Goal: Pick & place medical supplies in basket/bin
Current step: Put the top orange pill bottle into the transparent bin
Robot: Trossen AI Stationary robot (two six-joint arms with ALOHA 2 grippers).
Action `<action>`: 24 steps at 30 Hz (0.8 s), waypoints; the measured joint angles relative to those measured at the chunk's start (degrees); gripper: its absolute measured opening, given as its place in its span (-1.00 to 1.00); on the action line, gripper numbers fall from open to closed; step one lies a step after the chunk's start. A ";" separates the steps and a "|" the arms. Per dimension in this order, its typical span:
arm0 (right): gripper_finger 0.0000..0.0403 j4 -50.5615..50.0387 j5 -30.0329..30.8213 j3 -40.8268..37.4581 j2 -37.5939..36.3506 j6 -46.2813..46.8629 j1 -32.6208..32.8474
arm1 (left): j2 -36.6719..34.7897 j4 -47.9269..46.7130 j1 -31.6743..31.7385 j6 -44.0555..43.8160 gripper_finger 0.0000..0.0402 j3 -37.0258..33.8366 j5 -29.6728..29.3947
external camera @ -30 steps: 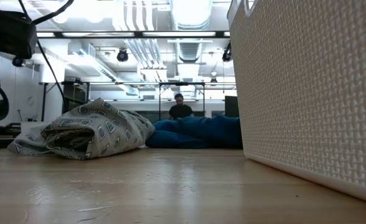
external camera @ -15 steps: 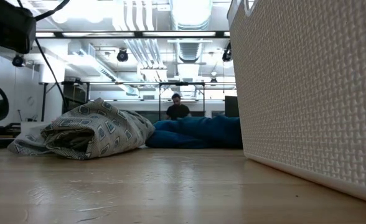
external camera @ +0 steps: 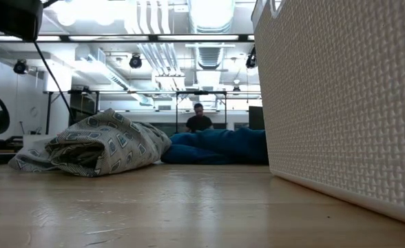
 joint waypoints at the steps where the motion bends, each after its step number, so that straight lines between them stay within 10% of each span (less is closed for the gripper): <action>1: 0.54 0.00 0.02 0.00 -0.01 0.00 0.01 | -0.43 0.16 0.00 -0.17 0.00 0.00 -0.56; 24: 0.54 0.01 0.02 0.01 -0.01 0.00 0.01 | -9.31 7.84 0.00 7.06 0.00 0.00 -26.87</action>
